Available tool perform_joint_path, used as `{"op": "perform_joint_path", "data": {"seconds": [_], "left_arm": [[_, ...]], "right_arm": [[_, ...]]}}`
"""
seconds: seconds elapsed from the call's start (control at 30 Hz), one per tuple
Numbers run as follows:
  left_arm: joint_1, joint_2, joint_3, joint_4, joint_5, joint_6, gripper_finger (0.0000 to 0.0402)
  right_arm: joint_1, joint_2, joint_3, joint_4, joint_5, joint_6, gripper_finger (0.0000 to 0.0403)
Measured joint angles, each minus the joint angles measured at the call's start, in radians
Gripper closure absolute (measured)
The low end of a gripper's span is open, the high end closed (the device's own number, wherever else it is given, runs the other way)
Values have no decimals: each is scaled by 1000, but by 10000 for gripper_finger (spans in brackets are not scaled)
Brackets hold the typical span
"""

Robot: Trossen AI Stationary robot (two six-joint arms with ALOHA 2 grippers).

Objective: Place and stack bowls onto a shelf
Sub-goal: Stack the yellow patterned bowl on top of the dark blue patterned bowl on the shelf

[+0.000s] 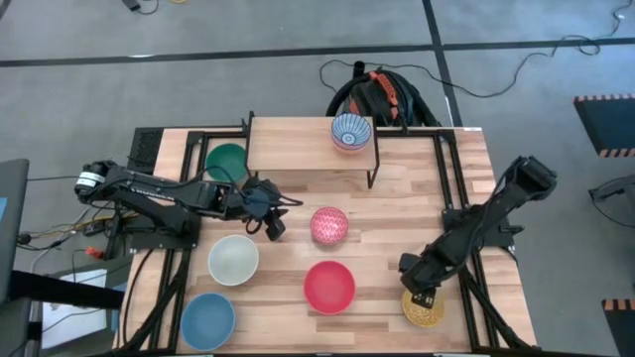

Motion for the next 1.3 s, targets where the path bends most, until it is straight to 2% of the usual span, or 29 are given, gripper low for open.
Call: {"op": "perform_joint_path", "data": {"seconds": [0.13,0.3,0.43,0.57,0.67,0.87,0.97,1.1,1.3], "left_arm": [[0,0,0,-1,-36,7,297],[2,0,0,0,-37,34,297],[24,0,0,1,-39,40,297],[57,0,0,23,-31,36,297],[81,0,0,62,-29,49,297],[153,0,0,113,12,92,297],[185,0,0,113,43,76,297],[221,0,0,125,44,77,297],[290,0,0,168,90,79,297]], "right_arm": [[-7,46,0,42,1,20,260],[-37,20,-1,47,32,21,366],[-98,-60,-1,22,142,20,364],[-212,-166,-1,-19,220,10,364],[-341,-253,-1,-1,269,-41,364],[-656,-373,44,127,242,-230,364],[-806,-366,142,129,206,-367,364],[-988,-283,337,126,144,-602,364],[-1222,-68,655,-78,125,-809,364]]}}
